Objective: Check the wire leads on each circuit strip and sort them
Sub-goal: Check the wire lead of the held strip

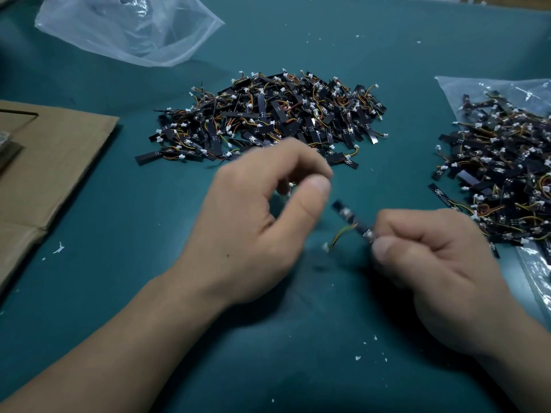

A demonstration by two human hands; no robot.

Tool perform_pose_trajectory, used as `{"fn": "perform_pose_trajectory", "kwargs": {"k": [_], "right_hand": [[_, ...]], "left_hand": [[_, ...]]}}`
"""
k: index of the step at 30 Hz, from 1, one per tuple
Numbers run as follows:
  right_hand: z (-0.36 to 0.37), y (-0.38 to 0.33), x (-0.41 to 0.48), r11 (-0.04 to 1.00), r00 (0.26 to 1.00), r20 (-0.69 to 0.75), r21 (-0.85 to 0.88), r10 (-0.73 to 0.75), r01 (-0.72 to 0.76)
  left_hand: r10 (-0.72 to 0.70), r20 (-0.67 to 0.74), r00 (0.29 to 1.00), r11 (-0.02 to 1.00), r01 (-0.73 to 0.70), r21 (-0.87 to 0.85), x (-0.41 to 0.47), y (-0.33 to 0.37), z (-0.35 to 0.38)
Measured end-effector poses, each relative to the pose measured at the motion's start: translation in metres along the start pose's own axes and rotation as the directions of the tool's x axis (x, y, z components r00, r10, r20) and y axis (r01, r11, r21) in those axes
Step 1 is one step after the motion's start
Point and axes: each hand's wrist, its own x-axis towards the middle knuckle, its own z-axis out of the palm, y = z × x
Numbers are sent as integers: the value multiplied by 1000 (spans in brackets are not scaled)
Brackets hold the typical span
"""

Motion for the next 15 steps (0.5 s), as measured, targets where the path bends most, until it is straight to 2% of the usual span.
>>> {"fn": "perform_pose_trajectory", "kwargs": {"k": [2,4,5,7,11,15], "right_hand": [[1,1,1,988,972,-231,156,36,0],[1,3,4,958,923,-367,288,117,-7],[2,4,5,960,923,-362,280,134,-30],[2,8,3,987,952,-286,149,106,-65],[7,6,-1,990,994,-105,-129,42,-56],[7,5,0,989,994,-99,-138,42,-56]], "left_hand": [[-9,-127,992,979,34,203,2,-7,-1],[-66,-132,989,928,110,356,4,-13,-2],[-106,-107,989,896,142,421,4,-16,-1],[-179,-56,982,836,182,518,3,-18,1],[-197,-63,978,826,200,527,2,-18,2],[-173,-84,981,828,191,527,2,-17,2]]}}
